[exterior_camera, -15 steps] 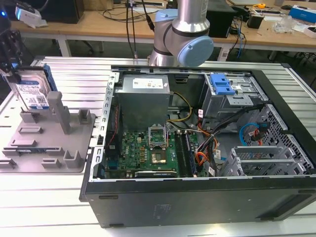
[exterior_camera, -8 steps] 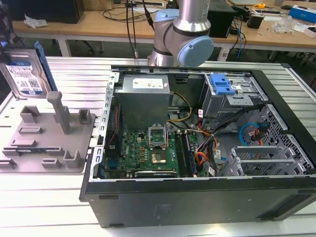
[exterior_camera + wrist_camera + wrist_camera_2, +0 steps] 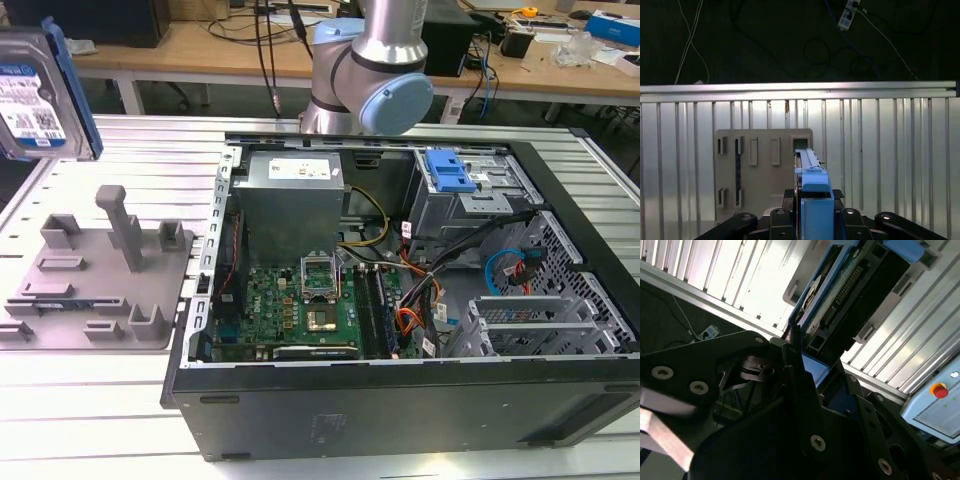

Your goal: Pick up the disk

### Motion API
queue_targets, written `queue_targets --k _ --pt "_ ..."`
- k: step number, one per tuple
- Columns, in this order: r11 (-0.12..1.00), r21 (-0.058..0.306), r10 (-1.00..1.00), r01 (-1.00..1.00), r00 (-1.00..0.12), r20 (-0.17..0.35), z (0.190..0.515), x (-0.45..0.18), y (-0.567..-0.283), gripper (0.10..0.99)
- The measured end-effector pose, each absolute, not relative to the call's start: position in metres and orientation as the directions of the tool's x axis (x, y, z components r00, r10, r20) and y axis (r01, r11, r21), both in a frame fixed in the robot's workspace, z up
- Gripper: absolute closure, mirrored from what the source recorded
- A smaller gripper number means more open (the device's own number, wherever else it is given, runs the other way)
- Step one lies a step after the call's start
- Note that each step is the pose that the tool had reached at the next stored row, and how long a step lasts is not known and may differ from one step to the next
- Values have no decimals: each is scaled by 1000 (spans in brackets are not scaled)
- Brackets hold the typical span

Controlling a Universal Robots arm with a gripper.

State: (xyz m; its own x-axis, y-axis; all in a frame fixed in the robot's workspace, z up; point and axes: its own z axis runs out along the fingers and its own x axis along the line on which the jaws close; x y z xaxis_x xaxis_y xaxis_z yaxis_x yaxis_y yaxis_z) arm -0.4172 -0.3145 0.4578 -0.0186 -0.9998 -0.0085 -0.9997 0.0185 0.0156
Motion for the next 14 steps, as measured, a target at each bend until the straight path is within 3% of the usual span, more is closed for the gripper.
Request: queue_targets --k 6,14 --pt "18 16 -1000 -1000 -18 -14 493 -417 -315 718" --pt "18 16 -1000 -1000 -19 -17 495 -417 -315 718"
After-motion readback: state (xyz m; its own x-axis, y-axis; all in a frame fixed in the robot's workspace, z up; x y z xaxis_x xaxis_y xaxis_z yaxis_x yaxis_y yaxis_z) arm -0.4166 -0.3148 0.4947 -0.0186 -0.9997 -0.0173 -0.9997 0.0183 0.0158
